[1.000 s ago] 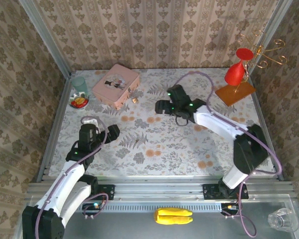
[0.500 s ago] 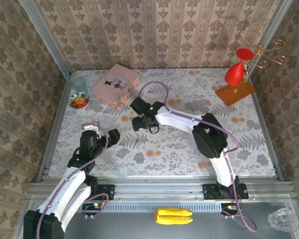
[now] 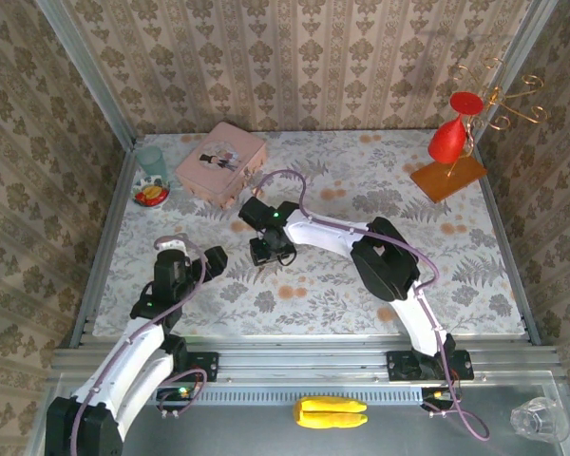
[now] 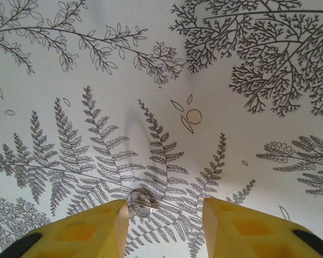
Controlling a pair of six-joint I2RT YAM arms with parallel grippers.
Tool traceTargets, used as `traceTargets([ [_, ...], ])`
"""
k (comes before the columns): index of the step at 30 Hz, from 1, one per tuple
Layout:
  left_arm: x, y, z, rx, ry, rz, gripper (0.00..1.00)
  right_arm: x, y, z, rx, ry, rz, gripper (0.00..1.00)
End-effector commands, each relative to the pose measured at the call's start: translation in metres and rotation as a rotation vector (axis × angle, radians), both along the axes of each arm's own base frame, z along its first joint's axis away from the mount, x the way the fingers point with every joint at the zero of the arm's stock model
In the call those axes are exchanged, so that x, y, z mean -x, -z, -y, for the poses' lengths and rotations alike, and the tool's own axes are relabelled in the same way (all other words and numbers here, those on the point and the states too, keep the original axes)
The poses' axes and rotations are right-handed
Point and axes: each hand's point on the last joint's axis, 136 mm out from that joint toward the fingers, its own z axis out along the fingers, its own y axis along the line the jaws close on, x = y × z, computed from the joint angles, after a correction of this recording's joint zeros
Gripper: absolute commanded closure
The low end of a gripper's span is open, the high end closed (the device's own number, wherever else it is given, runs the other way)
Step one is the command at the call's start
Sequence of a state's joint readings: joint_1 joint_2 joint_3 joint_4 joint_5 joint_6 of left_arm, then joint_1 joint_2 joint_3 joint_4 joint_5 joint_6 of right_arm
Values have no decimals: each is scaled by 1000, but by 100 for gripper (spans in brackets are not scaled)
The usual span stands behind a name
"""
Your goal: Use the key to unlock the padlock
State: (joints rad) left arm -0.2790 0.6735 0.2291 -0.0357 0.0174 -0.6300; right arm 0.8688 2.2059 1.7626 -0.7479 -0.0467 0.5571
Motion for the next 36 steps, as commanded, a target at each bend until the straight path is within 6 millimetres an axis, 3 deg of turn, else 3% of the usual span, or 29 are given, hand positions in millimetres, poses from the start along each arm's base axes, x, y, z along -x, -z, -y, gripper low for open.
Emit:
traceTargets([
  [1,-2,2,-4,15,-24,3,0,7,6,-5,14,-3,-48,60],
  [7,-3,5,-4,23,-31,-11,0,7,15,-14,12,-11,-74,64],
  [20,-4,9,-7,39,-47,-26,0,16,27,-12,71,-46,-99,72],
  [36,-6,14,-8,54,-55,-46,0,34,30,-11,93,-76,-99,70],
])
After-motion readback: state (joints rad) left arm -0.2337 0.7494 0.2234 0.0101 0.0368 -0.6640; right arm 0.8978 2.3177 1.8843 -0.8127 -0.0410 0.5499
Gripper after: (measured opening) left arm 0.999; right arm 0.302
